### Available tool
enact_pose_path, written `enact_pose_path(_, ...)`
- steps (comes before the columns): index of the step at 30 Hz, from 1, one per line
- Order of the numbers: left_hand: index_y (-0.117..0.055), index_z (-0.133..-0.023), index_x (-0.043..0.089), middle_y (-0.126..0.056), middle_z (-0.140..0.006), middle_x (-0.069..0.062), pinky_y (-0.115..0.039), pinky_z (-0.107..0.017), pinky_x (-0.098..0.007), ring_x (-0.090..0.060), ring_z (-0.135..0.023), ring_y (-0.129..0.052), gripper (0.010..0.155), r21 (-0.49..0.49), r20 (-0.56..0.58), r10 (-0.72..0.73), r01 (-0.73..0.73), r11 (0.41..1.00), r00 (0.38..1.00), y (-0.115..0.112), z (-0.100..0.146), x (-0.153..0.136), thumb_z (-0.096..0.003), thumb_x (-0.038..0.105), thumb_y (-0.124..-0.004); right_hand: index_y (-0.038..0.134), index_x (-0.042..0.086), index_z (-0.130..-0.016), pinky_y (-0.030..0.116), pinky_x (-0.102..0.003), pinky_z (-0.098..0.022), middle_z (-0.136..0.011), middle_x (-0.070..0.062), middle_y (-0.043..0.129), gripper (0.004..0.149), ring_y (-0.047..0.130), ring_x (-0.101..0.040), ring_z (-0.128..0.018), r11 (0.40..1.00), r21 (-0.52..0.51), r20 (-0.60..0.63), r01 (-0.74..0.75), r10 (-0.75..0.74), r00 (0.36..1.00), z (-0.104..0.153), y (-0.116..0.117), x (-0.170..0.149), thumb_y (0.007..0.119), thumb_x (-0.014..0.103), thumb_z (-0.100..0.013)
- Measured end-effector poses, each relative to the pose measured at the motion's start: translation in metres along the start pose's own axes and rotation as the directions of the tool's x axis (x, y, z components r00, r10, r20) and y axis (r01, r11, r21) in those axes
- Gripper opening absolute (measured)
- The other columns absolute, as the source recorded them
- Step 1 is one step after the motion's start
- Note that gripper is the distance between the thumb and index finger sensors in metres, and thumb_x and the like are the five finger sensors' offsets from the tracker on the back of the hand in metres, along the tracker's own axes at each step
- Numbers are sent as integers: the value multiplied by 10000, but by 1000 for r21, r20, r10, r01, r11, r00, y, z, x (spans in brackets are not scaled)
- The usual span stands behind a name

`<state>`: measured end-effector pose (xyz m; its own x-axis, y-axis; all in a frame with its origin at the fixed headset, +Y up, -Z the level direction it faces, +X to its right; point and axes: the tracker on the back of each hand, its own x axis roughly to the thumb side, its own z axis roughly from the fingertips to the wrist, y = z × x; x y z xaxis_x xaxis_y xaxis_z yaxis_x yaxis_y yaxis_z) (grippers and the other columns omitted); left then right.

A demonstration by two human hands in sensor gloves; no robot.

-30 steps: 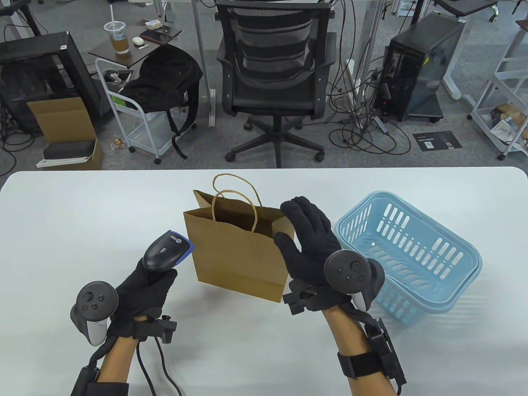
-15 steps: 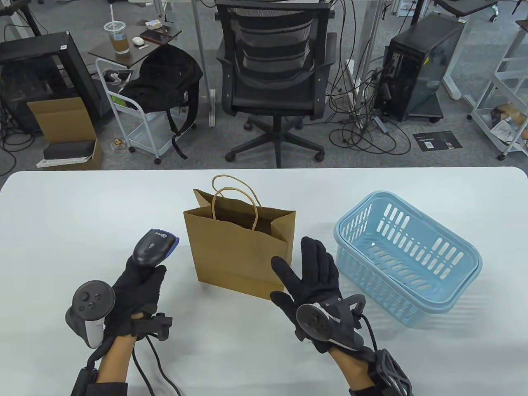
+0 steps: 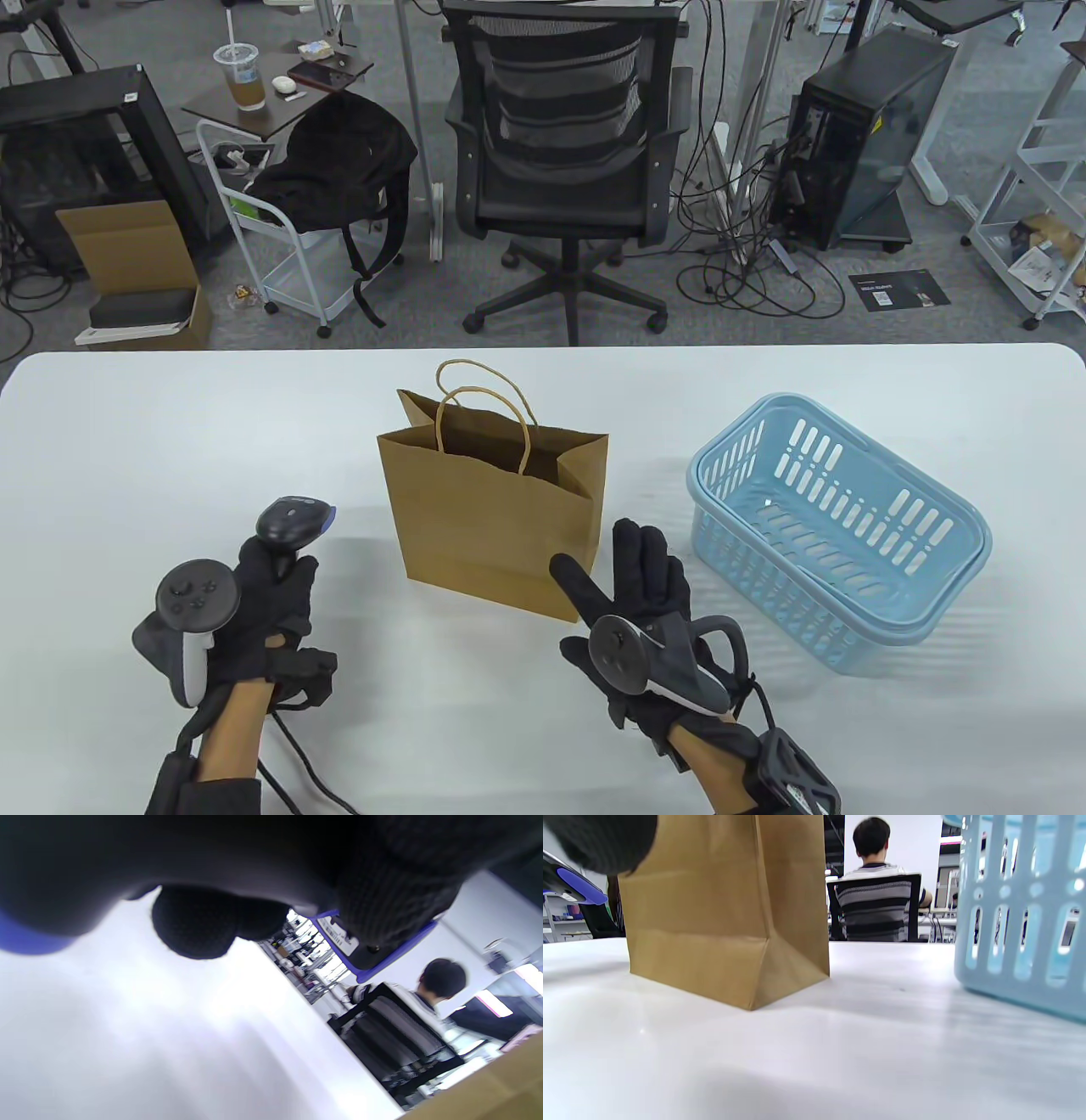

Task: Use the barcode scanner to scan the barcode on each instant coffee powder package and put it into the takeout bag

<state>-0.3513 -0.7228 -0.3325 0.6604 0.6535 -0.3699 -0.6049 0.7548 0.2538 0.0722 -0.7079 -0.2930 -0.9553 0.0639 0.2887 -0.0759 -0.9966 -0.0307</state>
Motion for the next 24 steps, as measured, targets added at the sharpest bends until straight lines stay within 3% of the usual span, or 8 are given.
enact_pose_path(13,-688,-986,273,-894,-867,45,-801,-579,-446,-213,-715,-997,633,-65,-124,-180,173,983,976,-15,-10,-13,-449,560,-861,57,558,-1045,286,-607,-828,-1121,-237,-100,875,84,-499,-1085,998,49,6,46,-47,999,-3,6,-1,691,671,-452)
enact_pose_path(17,-729,-955,282,-920,-813,55,-824,-535,-416,-200,-642,-1009,612,-119,-154,-199,182,976,968,-16,-13,-16,-447,596,-864,60,558,-1046,292,-605,-829,-1124,-235,-95,873,94,-496,-1089,996,66,9,54,-55,998,-3,7,-1,690,670,-453)
enact_pose_path(21,-777,-943,304,-875,-872,48,-797,-569,-438,-220,-719,-962,607,-79,-177,-225,214,974,958,-15,-13,-17,-430,610,-885,62,556,-1047,299,-604,-828,-1127,-236,-89,872,106,-494,-1092,996,52,28,66,-67,997,-2,6,2,689,671,-451)
enact_pose_path(24,-799,-933,305,-744,-990,27,-765,-606,-442,-237,-846,-861,612,-87,-183,-253,241,967,950,-14,-12,-17,-423,633,-879,67,555,-1048,302,-604,-828,-1129,-235,-85,870,109,-493,-1093,996,52,30,71,-72,997,-1,6,4,690,669,-451)
